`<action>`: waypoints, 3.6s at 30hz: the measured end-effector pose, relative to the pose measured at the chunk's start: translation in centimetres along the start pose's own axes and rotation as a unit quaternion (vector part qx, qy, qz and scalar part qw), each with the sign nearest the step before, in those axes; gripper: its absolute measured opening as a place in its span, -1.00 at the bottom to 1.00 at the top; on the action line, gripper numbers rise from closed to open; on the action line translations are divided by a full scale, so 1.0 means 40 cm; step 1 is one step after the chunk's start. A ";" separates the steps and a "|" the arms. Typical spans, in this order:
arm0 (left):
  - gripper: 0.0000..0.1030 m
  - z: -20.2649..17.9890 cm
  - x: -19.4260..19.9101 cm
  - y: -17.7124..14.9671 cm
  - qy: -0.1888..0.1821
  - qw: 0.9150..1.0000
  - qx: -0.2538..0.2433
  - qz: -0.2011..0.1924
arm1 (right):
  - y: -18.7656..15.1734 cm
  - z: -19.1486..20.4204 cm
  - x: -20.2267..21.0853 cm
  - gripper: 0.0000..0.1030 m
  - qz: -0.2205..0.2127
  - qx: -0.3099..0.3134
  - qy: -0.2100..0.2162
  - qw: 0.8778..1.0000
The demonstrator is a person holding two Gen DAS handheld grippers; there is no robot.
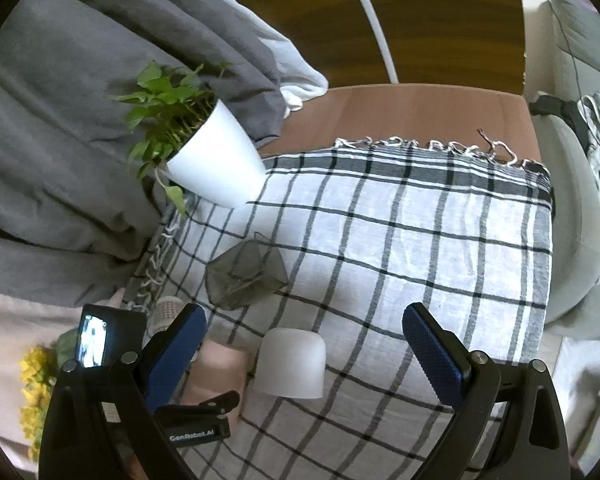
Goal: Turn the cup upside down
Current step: 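Reach the left gripper to the pink paper cup and close on it, then lift the pink cup with the left gripper and turn it upright, then close the right gripper on the pink cup while the left gripper releases it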
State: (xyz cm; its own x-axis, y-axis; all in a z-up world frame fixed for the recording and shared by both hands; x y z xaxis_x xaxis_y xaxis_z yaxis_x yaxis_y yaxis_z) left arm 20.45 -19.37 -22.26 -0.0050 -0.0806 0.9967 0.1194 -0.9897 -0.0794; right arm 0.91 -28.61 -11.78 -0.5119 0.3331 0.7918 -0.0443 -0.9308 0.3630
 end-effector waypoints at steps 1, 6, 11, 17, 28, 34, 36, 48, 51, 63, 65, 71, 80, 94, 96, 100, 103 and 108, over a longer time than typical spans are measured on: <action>0.64 -0.002 -0.010 -0.005 0.002 1.000 0.000 0.002 | -0.003 -0.002 -0.002 0.93 0.000 -0.002 -0.004 1.000; 0.42 0.003 -0.031 -0.028 0.038 0.999 0.004 -0.004 | -0.015 -0.012 -0.002 0.93 -0.010 0.005 -0.021 1.000; 0.40 -0.001 -0.032 -0.070 0.037 0.998 0.038 -0.029 | -0.021 -0.016 -0.001 0.93 -0.009 0.014 -0.023 1.000; 0.38 -0.001 0.036 -0.135 0.044 0.993 0.090 -0.069 | -0.018 -0.008 0.023 0.93 -0.019 0.048 -0.012 0.999; 0.26 -0.032 0.109 -0.152 -0.004 0.972 0.204 -0.115 | 0.002 0.026 0.043 0.93 -0.013 0.111 0.019 0.994; 0.25 -0.068 0.126 -0.187 -0.001 0.958 0.252 -0.134 | -0.004 0.042 0.051 0.93 -0.006 0.156 0.032 0.987; 0.25 -0.077 0.131 -0.206 -0.011 0.946 0.288 -0.144 | -0.005 0.043 0.053 0.93 -0.002 0.169 0.036 0.985; -0.52 -0.201 0.071 -0.336 -0.055 0.870 0.457 -0.178 | 0.014 0.018 0.067 0.93 -0.003 0.262 0.036 0.964; -0.52 -0.221 0.069 -0.352 -0.030 0.864 0.465 -0.188 | 0.017 0.014 0.071 0.93 -0.007 0.274 0.035 0.961; -0.51 -0.223 0.058 -0.366 -0.024 0.856 0.479 -0.192 | -0.014 0.040 0.083 0.93 -0.002 0.321 0.054 0.946; -0.51 -0.223 0.067 -0.363 -0.019 0.857 0.476 -0.197 | -0.013 0.045 0.087 0.93 -0.005 0.324 0.054 0.945; 0.35 -0.233 0.154 -0.377 0.041 0.859 0.462 -0.218 | -0.023 0.062 0.102 0.93 0.003 0.344 0.053 0.938; 0.90 -0.240 0.256 -0.501 0.125 0.841 0.474 -0.227 | -0.101 0.094 0.136 0.93 0.052 0.375 0.079 0.922; 0.97 -0.246 0.243 -0.739 0.199 0.805 0.521 -0.202 | -0.340 0.153 0.055 0.93 0.211 0.422 0.081 0.878; 0.97 -0.248 0.232 -0.755 0.205 0.806 0.520 -0.196 | -0.378 0.155 0.023 0.93 0.229 0.429 0.061 0.872; 0.97 -0.237 0.193 -0.778 0.185 0.806 0.530 -0.189 | -0.438 0.153 -0.043 0.93 0.289 0.426 0.038 0.857; 0.97 -0.231 0.166 -0.786 0.174 0.807 0.534 -0.184 | -0.468 0.143 -0.089 0.93 0.316 0.420 0.010 0.850; 0.97 -0.215 0.121 -0.788 0.160 0.814 0.532 -0.169 | -0.506 0.133 -0.151 0.92 0.340 0.416 -0.026 0.843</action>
State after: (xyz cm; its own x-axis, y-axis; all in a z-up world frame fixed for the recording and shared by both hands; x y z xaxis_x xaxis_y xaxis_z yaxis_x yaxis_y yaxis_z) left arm 8.11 10.40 -15.07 -0.4543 -0.0202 0.8906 0.8493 -0.3117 0.4261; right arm 9.46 -11.00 -21.31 -0.1363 -0.2079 0.9686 0.8725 -0.4882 0.0180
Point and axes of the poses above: each gripper's, at about its wrist camera, not at the fingertips, and x roughly against the way its jaws point, z to its left, y to its top, the point moved 4 cm from there along -x, roughly the way its jaws point, and after that the axes turned 9 degrees about -x, right-handed, at the moved point
